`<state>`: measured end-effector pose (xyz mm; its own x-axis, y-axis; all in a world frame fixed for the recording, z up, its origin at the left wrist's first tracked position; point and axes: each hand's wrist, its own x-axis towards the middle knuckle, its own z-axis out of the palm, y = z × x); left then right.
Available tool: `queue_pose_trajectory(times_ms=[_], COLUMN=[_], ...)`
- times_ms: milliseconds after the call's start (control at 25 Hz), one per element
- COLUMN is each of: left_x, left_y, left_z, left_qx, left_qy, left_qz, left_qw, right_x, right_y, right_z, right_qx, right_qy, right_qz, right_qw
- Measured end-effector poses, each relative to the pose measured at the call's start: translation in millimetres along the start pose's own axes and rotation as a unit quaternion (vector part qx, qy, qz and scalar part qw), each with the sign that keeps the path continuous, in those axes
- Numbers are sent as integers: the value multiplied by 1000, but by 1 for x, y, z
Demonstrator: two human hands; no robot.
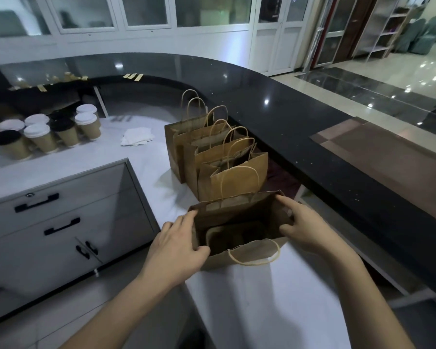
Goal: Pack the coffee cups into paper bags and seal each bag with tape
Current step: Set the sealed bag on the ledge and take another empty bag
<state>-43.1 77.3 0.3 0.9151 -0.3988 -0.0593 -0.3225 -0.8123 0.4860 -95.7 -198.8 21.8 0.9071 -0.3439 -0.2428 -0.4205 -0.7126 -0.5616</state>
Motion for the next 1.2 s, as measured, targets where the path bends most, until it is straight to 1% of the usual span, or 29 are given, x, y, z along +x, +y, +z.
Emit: queue_pose_trajectory(times_ms=[160, 520, 840, 1040, 1200], left_x=[-19, -46, -63, -72, -77], left_y=[-20, -58, -104, -146, -185], left_z=[-5, -25, -51, -72, -95], left_qx=[-4, -8, -33, -43, -61], left_qy=[30, 81, 103, 113, 126], left_qz=[-41, -91, -158, -190, -209], left_qw=[999, 993, 981, 974, 968], right_x=[-8, 1, 20, 26, 30], right_y=[-11, -53, -106, -154, -196], right_z=[19, 48, 82, 109, 138], right_qx=[18, 37, 14, -4, 8], right_qy=[-15, -52, -75, -96, -120], right_qz=[-28, -94, -162, -198, -214], right_qw=[999, 994, 984, 975, 969])
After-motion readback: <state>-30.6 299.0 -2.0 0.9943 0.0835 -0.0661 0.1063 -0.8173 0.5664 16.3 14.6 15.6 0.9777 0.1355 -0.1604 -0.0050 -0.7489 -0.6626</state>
